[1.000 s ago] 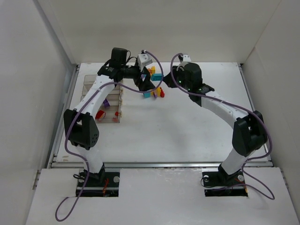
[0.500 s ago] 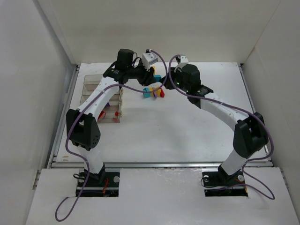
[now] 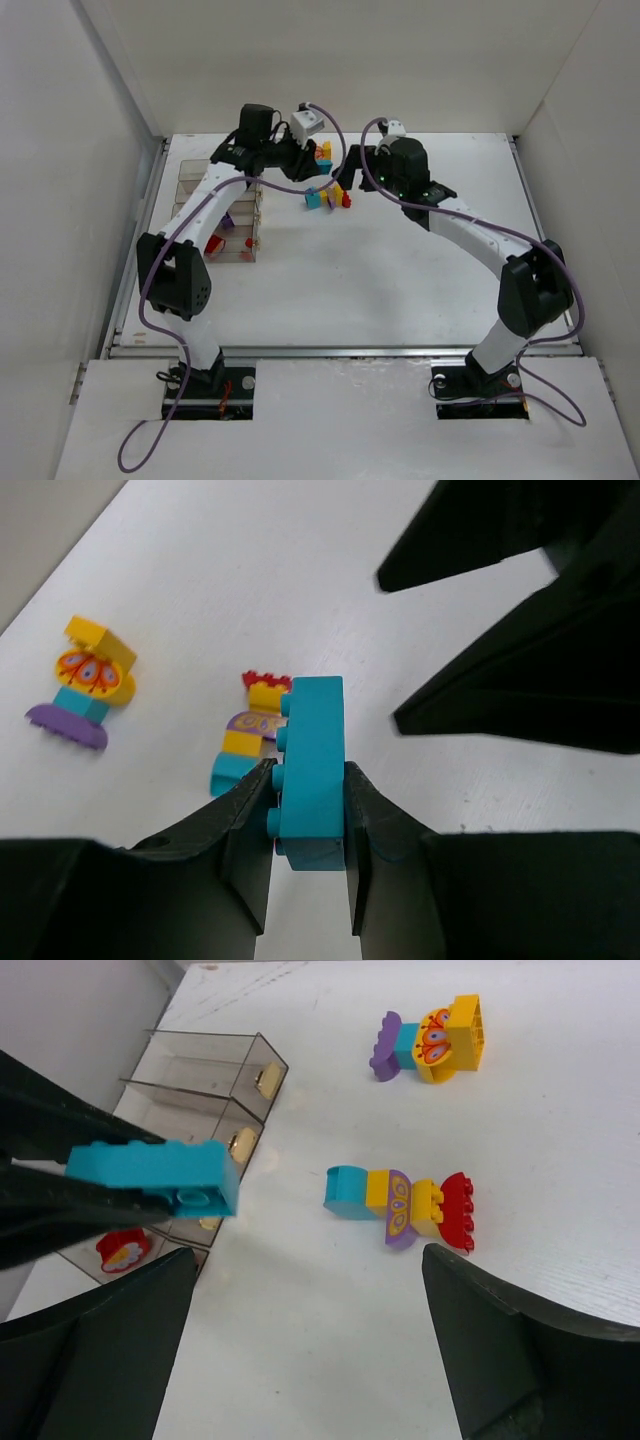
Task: Sort the legos into containers by color
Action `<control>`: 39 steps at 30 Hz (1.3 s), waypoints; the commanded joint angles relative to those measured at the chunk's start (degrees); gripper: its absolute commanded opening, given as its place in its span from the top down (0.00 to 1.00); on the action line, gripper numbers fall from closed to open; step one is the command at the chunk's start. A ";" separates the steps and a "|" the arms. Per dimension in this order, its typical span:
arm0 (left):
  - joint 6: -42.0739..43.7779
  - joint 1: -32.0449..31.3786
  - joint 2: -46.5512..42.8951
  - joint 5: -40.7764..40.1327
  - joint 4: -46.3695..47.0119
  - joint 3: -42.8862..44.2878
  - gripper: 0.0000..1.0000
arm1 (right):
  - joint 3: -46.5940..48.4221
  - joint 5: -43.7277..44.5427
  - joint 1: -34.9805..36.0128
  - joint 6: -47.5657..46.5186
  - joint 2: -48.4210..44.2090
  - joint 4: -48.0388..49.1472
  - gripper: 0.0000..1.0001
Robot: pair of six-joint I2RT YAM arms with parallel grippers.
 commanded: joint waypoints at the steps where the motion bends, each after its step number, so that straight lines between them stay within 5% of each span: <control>1: -0.70 5.20 -3.46 -0.72 -0.47 -1.45 1.00 | 1.37 3.14 0.98 0.26 -2.34 0.11 0.00; 5: 1.30 18.71 -4.00 1.21 -3.79 -1.98 1.00 | 1.37 4.39 -0.34 0.26 -2.34 -1.04 0.00; 9: 11.32 24.63 -4.52 -3.43 -8.63 -5.40 1.00 | 1.37 4.31 -0.87 0.26 -2.34 -1.04 0.00; 17: 15.03 27.10 -3.65 -7.40 -4.08 -12.18 1.00 | 5.07 1.93 -1.40 0.26 1.69 -2.88 0.00; 29: 13.89 27.63 8.92 -8.10 -3.45 -4.71 1.00 | 6.29 3.07 -1.40 0.26 2.23 -5.00 0.00; 37: 9.41 27.63 10.33 -10.48 2.25 -5.23 0.82 | 9.01 1.85 -1.40 0.26 4.07 -7.01 0.00; 39: 8.88 27.63 10.33 -11.00 3.48 -5.76 0.67 | 9.72 1.84 -1.40 0.26 5.56 -8.42 0.00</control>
